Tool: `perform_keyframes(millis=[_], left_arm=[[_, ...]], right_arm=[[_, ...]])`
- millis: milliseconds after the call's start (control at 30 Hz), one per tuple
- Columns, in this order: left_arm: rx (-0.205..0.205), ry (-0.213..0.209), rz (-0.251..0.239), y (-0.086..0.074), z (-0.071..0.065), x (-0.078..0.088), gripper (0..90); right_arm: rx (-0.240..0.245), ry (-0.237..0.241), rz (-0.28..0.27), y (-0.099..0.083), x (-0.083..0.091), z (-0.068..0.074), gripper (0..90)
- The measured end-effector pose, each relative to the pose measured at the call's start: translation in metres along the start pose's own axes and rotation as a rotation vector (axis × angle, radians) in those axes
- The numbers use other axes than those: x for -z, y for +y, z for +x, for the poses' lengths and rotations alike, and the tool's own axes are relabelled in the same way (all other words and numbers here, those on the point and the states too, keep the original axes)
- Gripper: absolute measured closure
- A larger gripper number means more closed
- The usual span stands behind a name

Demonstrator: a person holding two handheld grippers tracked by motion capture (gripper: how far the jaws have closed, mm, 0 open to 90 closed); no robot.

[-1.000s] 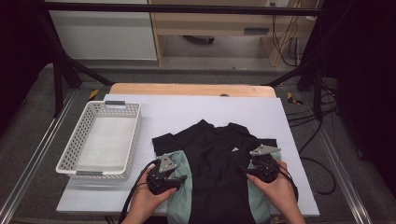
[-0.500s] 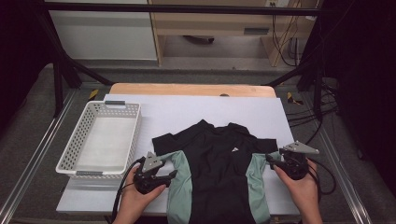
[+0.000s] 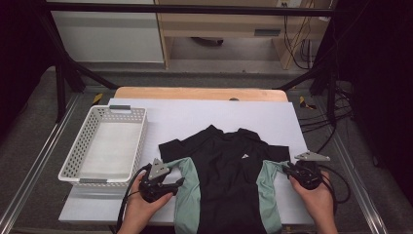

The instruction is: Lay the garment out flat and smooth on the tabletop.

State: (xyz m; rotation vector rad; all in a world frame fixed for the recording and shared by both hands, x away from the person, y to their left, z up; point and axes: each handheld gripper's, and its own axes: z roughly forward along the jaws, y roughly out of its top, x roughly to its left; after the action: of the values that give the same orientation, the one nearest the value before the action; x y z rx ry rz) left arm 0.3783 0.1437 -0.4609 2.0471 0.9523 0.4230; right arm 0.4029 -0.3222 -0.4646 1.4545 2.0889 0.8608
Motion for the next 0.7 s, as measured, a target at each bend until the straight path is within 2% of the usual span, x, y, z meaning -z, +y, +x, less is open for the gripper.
perform_keyframes(millis=[67, 133, 267, 333, 400, 467, 533, 600, 633, 700], left_arm=[[0.000, 0.002, 0.001, 0.000, 0.000, 0.000, 39.4], [0.000, 0.003, 0.001, 0.000, 0.000, 0.000, 39.4], [-0.005, 0.004, 0.003, -0.002, -0.002, 0.002, 39.4], [-0.008, 0.003, 0.000, -0.002, -0.003, 0.001, 39.4], [-0.008, 0.002, -0.001, -0.001, -0.003, 0.001, 39.4], [-0.008, 0.005, 0.001, -0.001, -0.003, 0.001, 39.4], [-0.002, 0.009, -0.001, -0.001, -0.002, 0.002, 39.4], [0.004, 0.016, -0.005, -0.002, 0.000, 0.002, 39.4], [0.008, 0.017, -0.006, -0.002, 0.001, 0.003, 39.3], [0.010, 0.020, -0.009, -0.002, 0.001, 0.003, 39.3]], right_arm=[[0.011, 0.014, 0.022, -0.001, 0.002, 0.002, 82.3], [0.013, 0.006, 0.025, -0.002, 0.005, 0.004, 86.0], [0.007, -0.044, 0.064, -0.007, 0.019, 0.010, 87.3], [0.001, -0.051, 0.086, -0.010, 0.023, 0.011, 86.9], [-0.015, -0.040, 0.062, -0.009, 0.025, 0.011, 80.2], [-0.003, -0.031, 0.003, -0.003, 0.030, 0.010, 67.5], [-0.016, -0.032, -0.033, 0.002, 0.033, 0.008, 58.9], [-0.035, -0.037, -0.065, 0.009, 0.033, 0.002, 53.5], [-0.046, -0.055, -0.071, 0.014, 0.031, -0.003, 51.0], [-0.067, -0.078, -0.069, 0.023, 0.022, -0.016, 50.8]])
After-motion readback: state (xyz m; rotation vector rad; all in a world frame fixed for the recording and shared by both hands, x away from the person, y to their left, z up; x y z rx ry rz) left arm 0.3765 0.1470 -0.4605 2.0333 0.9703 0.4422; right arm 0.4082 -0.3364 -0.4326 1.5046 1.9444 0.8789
